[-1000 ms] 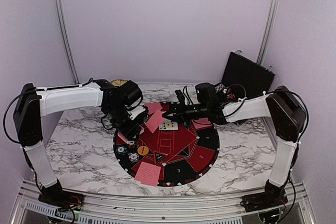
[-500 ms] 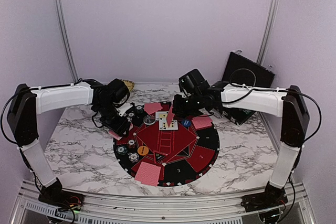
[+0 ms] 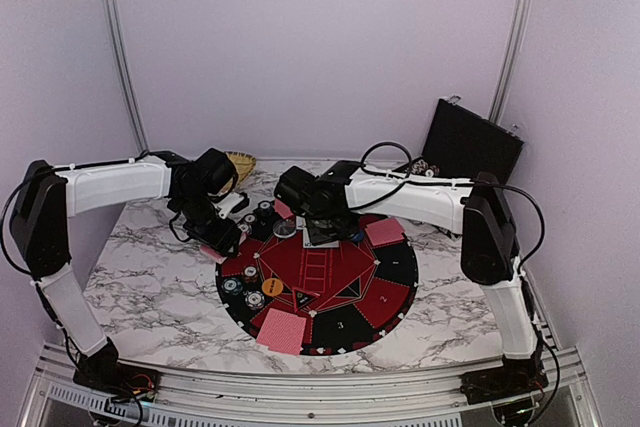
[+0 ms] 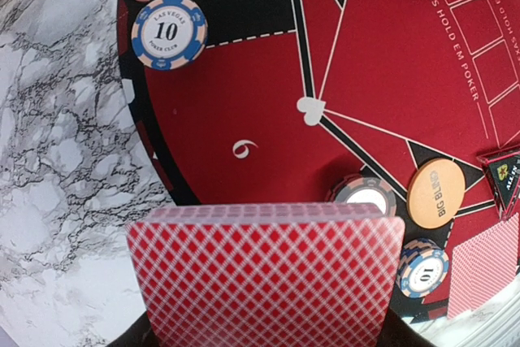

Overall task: Distribute texas hold em gaming equipment
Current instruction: Flop the poker card in the community card area.

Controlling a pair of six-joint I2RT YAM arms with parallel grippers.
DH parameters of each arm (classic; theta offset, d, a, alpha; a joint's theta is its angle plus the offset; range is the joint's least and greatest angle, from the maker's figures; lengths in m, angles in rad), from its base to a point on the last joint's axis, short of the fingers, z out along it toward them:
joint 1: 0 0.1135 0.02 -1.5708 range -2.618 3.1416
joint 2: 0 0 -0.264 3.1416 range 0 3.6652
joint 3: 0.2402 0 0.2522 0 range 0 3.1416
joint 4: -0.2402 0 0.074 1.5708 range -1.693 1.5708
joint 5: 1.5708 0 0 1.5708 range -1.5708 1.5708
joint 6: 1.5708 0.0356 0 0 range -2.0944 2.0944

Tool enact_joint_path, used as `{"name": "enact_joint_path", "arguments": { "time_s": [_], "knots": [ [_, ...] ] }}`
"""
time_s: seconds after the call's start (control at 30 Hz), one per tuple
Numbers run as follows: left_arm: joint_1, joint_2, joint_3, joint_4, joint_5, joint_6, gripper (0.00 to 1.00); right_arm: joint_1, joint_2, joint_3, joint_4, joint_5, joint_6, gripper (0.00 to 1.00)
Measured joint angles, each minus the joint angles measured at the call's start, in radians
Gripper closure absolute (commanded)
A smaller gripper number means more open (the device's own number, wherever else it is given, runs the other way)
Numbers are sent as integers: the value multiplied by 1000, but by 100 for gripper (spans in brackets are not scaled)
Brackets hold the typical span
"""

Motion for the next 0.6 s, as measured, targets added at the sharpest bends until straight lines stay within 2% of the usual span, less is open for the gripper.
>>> {"name": "enact_joint_path", "arguments": {
  "time_s": [0.2, 0.6],
  "knots": [
    [16, -13, -4, 2, 0, 0, 76, 5, 19, 50, -64, 40, 5, 100],
    [18, -13, -4, 3, 1, 0, 76, 5, 80, 102, -62, 20, 0, 100]
  ]
}}
